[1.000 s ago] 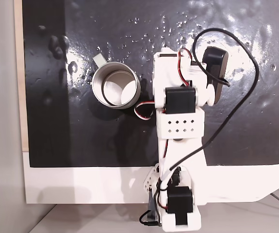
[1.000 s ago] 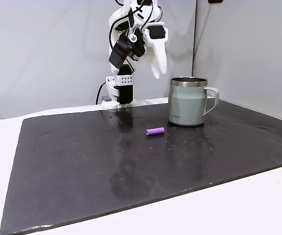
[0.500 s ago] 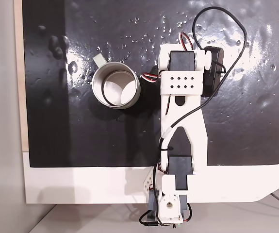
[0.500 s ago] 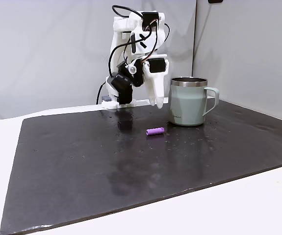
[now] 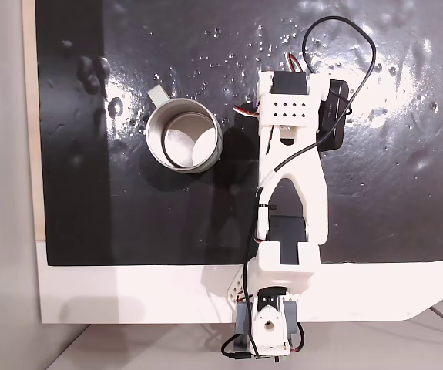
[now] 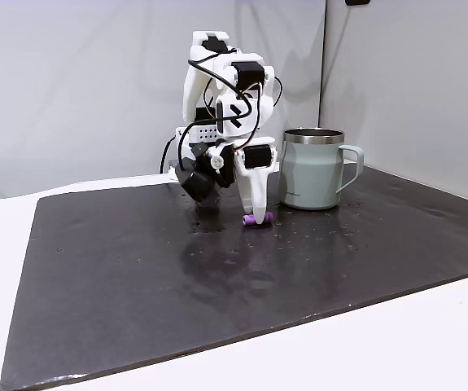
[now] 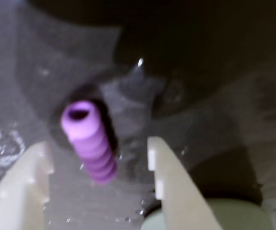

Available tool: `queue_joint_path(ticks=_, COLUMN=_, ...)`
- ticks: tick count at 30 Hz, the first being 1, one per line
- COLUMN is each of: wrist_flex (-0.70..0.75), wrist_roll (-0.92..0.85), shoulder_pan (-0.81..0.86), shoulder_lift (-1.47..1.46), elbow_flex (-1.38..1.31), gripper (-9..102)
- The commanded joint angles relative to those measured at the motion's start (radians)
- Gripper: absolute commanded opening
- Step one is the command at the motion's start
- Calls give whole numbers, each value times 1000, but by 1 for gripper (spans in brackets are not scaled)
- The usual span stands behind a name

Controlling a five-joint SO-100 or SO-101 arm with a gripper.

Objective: Grasp a pengrip and put it in the cup.

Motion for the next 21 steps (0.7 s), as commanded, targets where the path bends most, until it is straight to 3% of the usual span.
queue_joint_path(ticks=1, wrist_flex=-20, wrist_roll=-20, shoulder_pan=15, shoulder_lift=-18, elbow_flex=-74, gripper=20)
queue_joint_path(ticks=6, wrist_flex=-38, wrist_roll=-31, shoulder_pan=17, shoulder_lift=-66, elbow_flex=-107, gripper=19)
queue_joint_path(ticks=13, wrist_flex=-49, wrist_roll=-38, shoulder_pan=8, shoulder_lift=-72, elbow_flex=-97, gripper=1)
queue_joint_path(ticks=21, wrist_flex=17, wrist_roll=-44, shoulder_pan=48, shoulder_lift=41, elbow_flex=-135, gripper=0)
